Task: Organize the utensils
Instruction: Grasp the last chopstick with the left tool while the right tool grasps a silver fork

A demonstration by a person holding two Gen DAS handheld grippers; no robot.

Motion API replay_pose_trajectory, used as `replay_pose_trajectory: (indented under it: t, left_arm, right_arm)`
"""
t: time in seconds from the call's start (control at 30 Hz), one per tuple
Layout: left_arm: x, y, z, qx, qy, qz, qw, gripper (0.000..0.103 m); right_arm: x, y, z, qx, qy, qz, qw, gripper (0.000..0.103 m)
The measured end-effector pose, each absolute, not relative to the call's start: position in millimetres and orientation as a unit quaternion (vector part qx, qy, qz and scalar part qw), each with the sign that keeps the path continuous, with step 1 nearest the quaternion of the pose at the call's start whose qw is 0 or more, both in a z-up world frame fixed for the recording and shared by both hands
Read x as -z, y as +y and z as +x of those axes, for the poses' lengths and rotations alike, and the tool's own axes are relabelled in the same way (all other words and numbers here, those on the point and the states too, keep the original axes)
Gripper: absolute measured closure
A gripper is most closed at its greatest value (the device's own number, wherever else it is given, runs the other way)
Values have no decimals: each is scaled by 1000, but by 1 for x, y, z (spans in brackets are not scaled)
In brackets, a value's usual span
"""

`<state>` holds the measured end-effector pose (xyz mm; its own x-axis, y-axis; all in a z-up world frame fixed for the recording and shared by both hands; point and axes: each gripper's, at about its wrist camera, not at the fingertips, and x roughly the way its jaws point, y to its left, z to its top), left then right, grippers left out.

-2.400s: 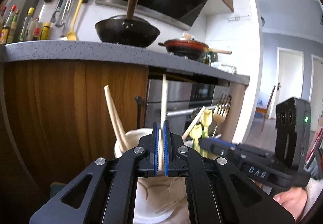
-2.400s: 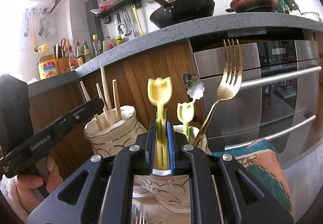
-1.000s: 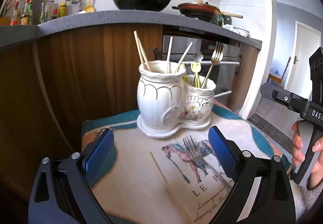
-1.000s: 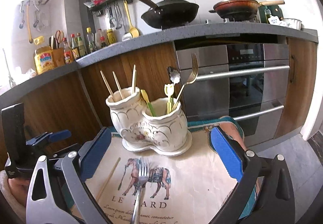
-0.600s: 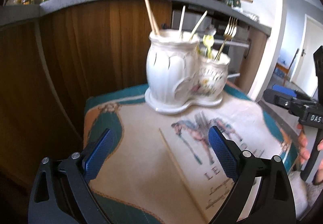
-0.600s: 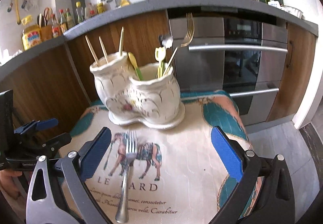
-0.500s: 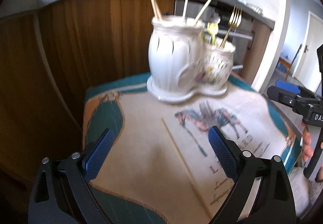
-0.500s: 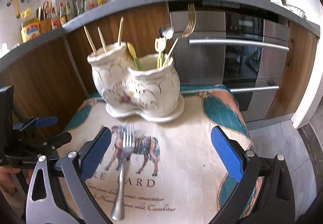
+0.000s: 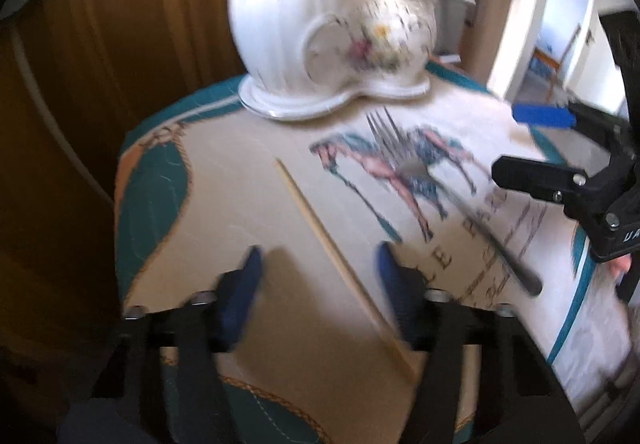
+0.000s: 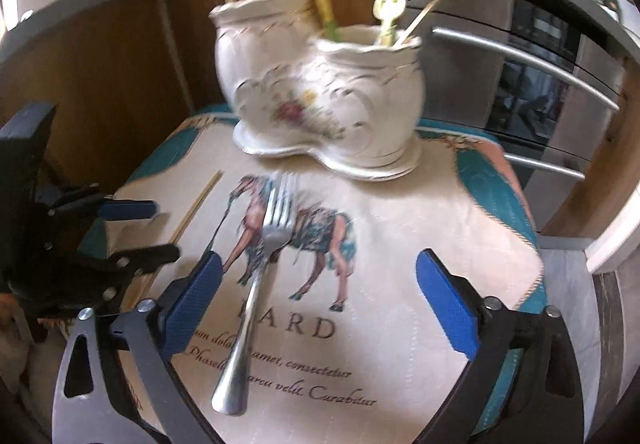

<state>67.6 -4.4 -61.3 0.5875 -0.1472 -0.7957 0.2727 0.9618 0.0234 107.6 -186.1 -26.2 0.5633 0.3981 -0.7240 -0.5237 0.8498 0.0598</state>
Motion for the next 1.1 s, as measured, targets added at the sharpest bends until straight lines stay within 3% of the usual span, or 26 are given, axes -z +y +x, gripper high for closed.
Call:
replay_pose_trajectory:
  t: [0.03, 0.17, 0.43, 0.5, 0.53, 0.7, 0.9, 1.0, 1.1]
  left_arm:
    - [62, -6, 67, 122, 433, 82, 889, 57]
    - [61, -3, 71, 123, 435, 92, 887, 91]
    - [60, 1, 69, 135, 439, 92, 884, 96]
    - [60, -1, 70, 137, 440, 95, 883, 96]
    - [60, -1, 70, 137, 440, 95, 882, 96]
    - [60, -1, 70, 137, 447, 97, 879, 96]
    - [60, -4, 73, 130, 454, 94, 876, 92]
    - [60, -4, 75, 121, 457, 85, 877, 92]
    - [60, -5, 74, 112, 451, 83, 882, 97]
  right_arm:
    - [28, -184, 108, -265, 391, -85, 877, 14]
    - [39, -170, 110, -284, 418, -99, 857, 34]
    - [53, -145, 109, -299, 437, -137, 837, 66]
    - [52, -143, 109, -303, 439, -142, 834, 87]
    - [52, -142, 108, -306, 440, -148, 831, 92]
    - [51, -139, 101, -306, 434, -189, 826, 98]
    - [51, -142, 101, -295, 440, -200, 824, 93]
    - [52, -143, 98, -292, 428, -203, 831, 96]
    - [53, -145, 96, -294, 421, -194, 836, 98]
